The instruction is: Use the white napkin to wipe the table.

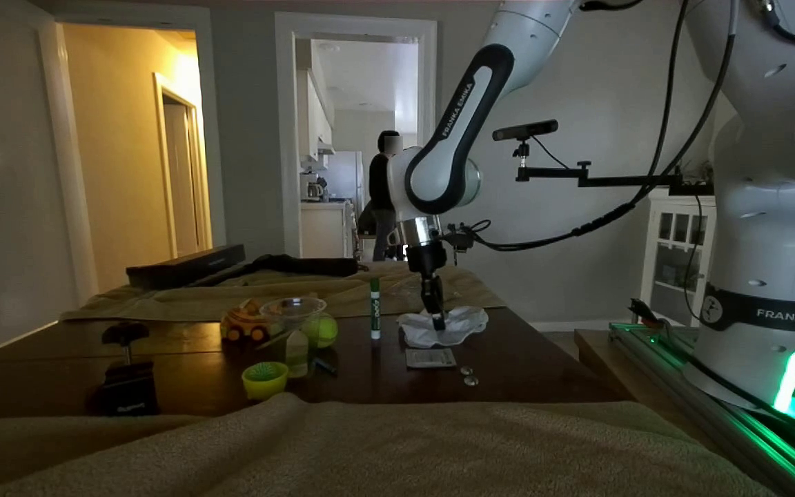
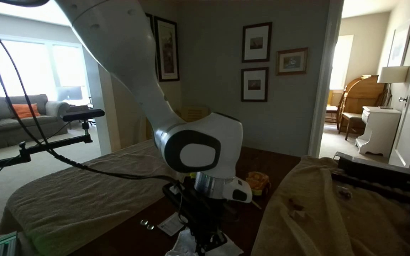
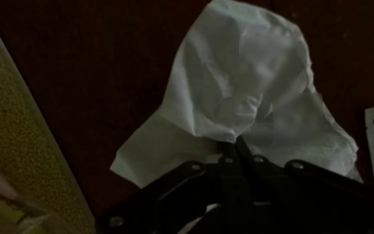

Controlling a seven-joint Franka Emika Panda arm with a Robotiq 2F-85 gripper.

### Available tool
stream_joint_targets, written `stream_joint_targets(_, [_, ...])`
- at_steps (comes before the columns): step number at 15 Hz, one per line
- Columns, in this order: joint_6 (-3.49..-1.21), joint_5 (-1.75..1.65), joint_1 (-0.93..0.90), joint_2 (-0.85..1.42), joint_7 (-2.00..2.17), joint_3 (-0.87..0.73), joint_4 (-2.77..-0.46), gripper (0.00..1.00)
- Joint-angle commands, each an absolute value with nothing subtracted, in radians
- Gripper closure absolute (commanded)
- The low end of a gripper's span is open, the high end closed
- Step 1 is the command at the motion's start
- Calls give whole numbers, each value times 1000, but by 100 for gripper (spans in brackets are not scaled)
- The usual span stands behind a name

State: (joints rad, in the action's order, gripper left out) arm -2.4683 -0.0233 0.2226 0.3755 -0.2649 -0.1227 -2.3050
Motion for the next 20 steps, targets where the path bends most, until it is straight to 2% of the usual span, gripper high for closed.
stream_joint_targets(1, [-2471, -76, 229, 361, -258, -162, -2315, 99])
stream_joint_targets(10, [-2531, -68, 222, 410, -239, -163, -2215, 99])
stream_joint_targets(20, [-2517, -68, 200, 380, -277, -104, -2324, 99])
